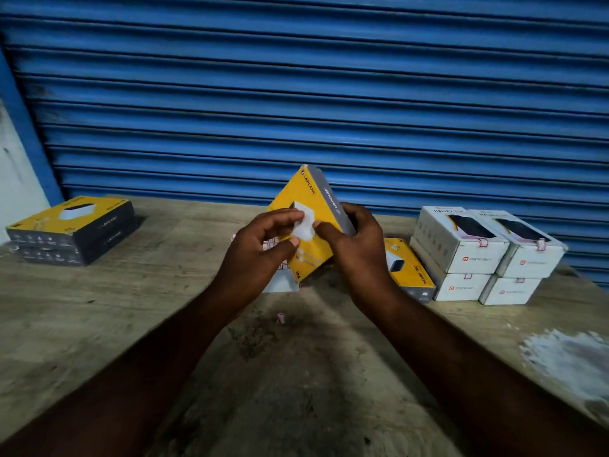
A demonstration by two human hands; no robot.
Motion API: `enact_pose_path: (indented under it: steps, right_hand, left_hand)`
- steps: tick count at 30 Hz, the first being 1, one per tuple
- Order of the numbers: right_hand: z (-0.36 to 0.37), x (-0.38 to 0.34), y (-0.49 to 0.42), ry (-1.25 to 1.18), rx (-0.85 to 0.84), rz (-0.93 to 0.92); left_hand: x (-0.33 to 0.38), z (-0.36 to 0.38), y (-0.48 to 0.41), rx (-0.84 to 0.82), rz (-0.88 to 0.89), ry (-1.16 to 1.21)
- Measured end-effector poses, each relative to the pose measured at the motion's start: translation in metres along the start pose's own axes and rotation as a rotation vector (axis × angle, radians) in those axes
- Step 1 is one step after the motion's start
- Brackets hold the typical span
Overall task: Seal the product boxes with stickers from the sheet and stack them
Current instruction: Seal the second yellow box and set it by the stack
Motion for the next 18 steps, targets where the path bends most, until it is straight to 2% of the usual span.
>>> enact_pose_path:
  steps: [2, 4, 6, 8, 9, 11, 13, 15, 18]
  right_hand:
    - [0.000, 0.000, -0.002, -0.087, 0.042, 0.044]
    - [-0.001, 0.003, -0.003, -0.151, 0.076, 0.104]
    - [-0.003, 0.006, -0.006, -0.208, 0.109, 0.175]
    - [-0.006, 0.009, -0.010, -0.287, 0.123, 0.253]
    - [-0.008, 0.009, -0.011, -0.301, 0.121, 0.289]
    - [-0.014, 0.010, -0.011, -0.174, 0.096, 0.297]
    - [-0.025, 0.008, -0.010, 0.051, 0.052, 0.192]
    - [-0.034, 0.000, -0.009, 0.275, -0.028, -0.015]
    - [-0.045, -0.015, -0.006, 0.500, -0.235, -0.297]
  left_hand:
    - [-0.008, -0.006, -0.002, 0.101, -0.044, -0.119]
    - [-0.016, -0.010, -0.004, 0.132, -0.134, -0.144]
    - [-0.019, -0.009, -0.004, 0.093, -0.292, 0.006]
    - [-0.015, 0.000, -0.002, -0.002, -0.481, 0.316]
    - [-0.011, 0.005, 0.000, -0.045, -0.537, 0.439]
    - [-0.010, 0.009, 0.002, -0.088, -0.562, 0.516]
    - [-0.009, 0.012, 0.003, -0.080, -0.566, 0.531]
    - [-0.008, 0.015, 0.004, -0.062, -0.566, 0.535]
    - [-0.008, 0.018, 0.004, -0.086, -0.563, 0.528]
Point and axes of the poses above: each hand's wrist, its own y-axis away from the middle knuckle, its own z-axis out of the palm, x = y × z, the point moved 3 cm from there along -y, towards the middle knuckle, and after that the axes turned 13 degrees about -y, right-handed, at the moved point
